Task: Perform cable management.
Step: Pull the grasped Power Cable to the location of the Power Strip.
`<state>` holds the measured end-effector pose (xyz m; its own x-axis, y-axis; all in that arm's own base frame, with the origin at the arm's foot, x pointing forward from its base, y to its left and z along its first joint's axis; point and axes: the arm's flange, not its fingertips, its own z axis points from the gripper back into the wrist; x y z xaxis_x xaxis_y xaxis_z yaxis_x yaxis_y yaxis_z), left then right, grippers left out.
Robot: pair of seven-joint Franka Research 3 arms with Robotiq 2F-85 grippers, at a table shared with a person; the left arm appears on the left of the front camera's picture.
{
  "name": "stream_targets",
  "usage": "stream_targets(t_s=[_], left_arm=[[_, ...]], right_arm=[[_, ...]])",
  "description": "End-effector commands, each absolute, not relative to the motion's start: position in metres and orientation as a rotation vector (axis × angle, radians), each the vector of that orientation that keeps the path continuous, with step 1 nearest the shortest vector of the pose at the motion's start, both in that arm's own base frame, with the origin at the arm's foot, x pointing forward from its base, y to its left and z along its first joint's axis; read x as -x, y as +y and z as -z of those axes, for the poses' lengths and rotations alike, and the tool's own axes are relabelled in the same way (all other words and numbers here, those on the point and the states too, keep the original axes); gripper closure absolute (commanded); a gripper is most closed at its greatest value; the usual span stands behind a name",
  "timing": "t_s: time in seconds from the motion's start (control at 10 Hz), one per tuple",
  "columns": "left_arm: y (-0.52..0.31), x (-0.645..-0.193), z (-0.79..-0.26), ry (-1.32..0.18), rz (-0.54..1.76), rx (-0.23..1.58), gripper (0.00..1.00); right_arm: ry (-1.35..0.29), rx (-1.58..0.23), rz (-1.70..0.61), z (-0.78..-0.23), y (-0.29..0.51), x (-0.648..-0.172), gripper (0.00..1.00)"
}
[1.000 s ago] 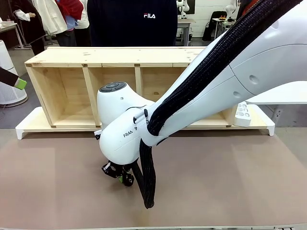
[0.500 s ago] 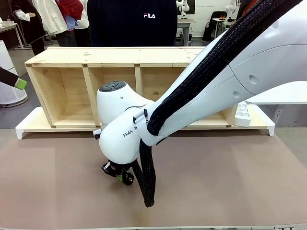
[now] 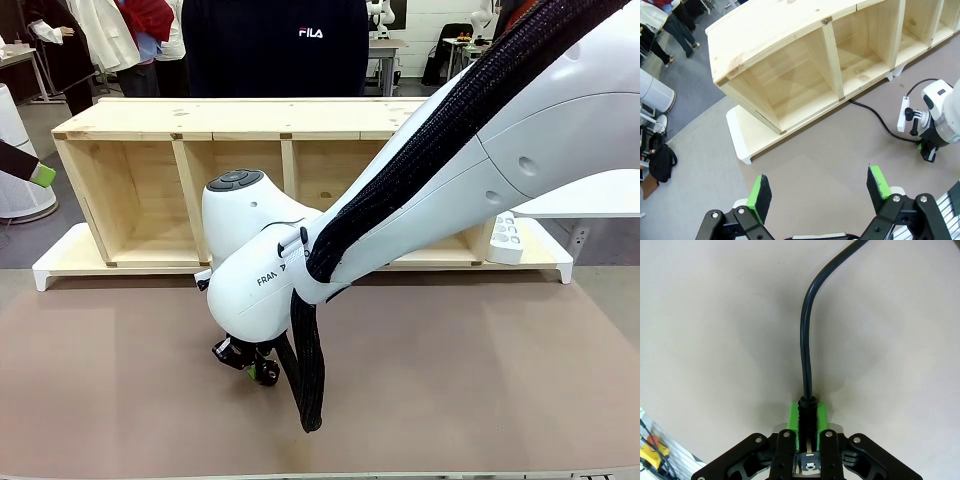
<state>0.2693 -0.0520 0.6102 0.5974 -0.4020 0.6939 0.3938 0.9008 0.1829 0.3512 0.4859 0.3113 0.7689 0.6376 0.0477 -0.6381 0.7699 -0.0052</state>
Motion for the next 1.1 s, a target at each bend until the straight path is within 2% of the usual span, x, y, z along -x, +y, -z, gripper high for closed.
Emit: stream_targets(t_s=[0.0, 0.5, 0.6, 1.0], left_arm=[[-0.052, -0.271, -0.61, -0.814, 0.459, -0.011, 0.0], [-0.052, -0.271, -0.61, -0.814, 0.459, -0.011, 0.0], [-0.052, -0.271, -0.61, -0.814, 0.459, -0.011, 0.0], [-0.052, -0.271, -0.61, -0.814, 0.459, -0.011, 0.0]], right_arm=[[-0.042, -0.011, -0.668, -0.31, 0.486, -0.349, 1.0], [-0.042, -0.011, -0.668, -0.31, 0.486, -0.349, 1.0], [-0.048, -0.012, -0.692, -0.311, 0.486, -0.351, 0.84], [-0.036, 0.024, -0.714, -0.315, 0.475, -0.295, 0.84]])
